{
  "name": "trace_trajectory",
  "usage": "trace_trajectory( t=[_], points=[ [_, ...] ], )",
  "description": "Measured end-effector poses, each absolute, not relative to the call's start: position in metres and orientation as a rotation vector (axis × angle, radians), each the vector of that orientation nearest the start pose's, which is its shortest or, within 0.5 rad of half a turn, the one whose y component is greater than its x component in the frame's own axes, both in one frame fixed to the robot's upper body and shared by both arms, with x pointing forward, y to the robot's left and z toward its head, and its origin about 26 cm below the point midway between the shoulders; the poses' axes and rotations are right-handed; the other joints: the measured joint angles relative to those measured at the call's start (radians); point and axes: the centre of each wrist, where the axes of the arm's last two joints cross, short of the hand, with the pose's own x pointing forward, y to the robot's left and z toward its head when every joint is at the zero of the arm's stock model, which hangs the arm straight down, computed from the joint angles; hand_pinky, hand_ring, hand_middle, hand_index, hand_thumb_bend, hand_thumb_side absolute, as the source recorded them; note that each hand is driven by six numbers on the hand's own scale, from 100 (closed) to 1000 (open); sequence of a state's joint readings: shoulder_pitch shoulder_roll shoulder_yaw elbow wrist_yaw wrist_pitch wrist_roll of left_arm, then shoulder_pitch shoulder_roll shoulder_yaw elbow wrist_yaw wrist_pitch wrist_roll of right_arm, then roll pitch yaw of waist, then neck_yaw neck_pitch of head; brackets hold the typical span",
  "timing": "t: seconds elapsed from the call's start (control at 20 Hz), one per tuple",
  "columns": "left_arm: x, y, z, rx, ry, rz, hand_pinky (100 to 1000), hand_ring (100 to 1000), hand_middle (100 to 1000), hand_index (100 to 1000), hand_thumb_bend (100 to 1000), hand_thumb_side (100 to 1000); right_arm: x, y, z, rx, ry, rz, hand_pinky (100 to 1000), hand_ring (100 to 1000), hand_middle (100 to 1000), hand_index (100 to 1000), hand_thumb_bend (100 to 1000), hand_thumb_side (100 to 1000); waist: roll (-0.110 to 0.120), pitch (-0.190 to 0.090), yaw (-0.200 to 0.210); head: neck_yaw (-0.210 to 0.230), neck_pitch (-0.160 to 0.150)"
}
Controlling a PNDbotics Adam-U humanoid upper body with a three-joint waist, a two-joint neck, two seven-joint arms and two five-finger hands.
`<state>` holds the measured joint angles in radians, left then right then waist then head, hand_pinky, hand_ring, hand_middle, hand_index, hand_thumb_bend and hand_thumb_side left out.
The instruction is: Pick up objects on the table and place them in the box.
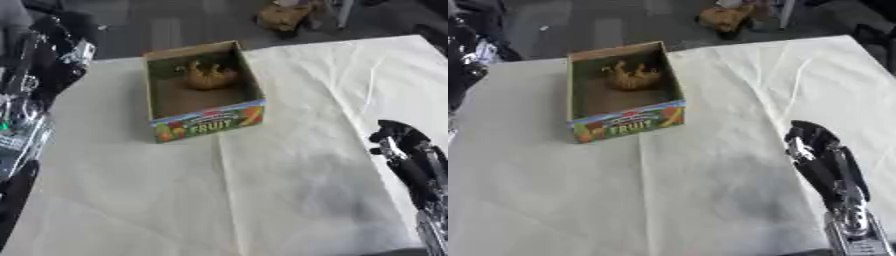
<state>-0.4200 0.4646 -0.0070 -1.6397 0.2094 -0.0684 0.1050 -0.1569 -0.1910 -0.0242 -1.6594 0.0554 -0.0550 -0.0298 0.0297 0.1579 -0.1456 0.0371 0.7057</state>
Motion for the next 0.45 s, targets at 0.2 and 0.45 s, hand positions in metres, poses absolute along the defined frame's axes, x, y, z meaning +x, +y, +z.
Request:
trace_trajectory(
  t=[0.2,0.45],
  points=[
    [0.342,0.314,0.161,0.171,-2.075,-0.141,570,601,576,727,269,488,0.313,-0.277,0.064,-0.207,-1.861,0.188,634,709,587,780,100,503,0.0,-0.004,0.013,-0.001,0.009],
    [0.325,0.321,0.138,0.164,-2.012,-0.061,566,597,572,729,271,527,0.312,-0.28,0.064,-0.213,-1.858,0.187,634,709,587,780,100,503,-0.001,-0.015,0.019,-0.003,0.014]
  ],
)
